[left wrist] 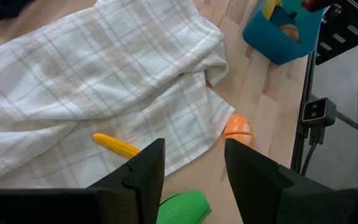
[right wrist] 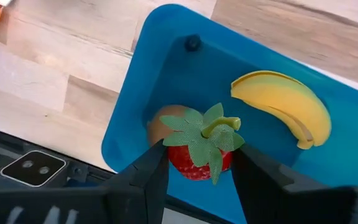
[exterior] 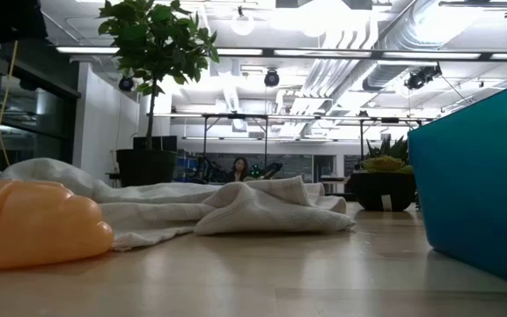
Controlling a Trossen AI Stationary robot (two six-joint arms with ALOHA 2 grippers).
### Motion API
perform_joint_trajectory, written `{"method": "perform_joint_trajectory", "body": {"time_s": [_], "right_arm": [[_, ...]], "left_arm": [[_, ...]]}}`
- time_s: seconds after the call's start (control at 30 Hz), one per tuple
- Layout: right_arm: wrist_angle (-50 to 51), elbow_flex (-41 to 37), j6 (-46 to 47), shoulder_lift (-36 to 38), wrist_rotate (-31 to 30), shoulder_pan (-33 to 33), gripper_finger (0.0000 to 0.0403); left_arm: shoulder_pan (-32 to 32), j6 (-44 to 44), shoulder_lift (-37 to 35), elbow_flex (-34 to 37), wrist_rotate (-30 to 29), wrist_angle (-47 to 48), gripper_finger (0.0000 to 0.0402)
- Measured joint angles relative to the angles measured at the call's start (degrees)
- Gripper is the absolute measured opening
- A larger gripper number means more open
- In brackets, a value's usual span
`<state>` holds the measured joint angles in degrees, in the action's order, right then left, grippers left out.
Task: Pick and placing Produce into tupperware
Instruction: Put the strawberry into the bin
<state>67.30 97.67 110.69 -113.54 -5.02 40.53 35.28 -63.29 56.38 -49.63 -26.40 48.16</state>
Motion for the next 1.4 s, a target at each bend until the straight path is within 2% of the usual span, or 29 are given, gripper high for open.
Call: {"method": "perform_joint_trajectory", "body": {"time_s": [0.5, 1.4], "right_arm": [[-1.90, 0.00, 3.39, -4.23, 0.25, 0.00, 0.0145], [-3.95, -3.04, 7.75, -4.98, -2.05, -1.53, 0.0145]], "left_arm": [[-0.01, 0.00, 0.02, 0.00, 0.03, 0.04, 0.0156], [-0.01, 0.65, 0.02, 0.00, 0.11, 0.50, 0.0156]]}}
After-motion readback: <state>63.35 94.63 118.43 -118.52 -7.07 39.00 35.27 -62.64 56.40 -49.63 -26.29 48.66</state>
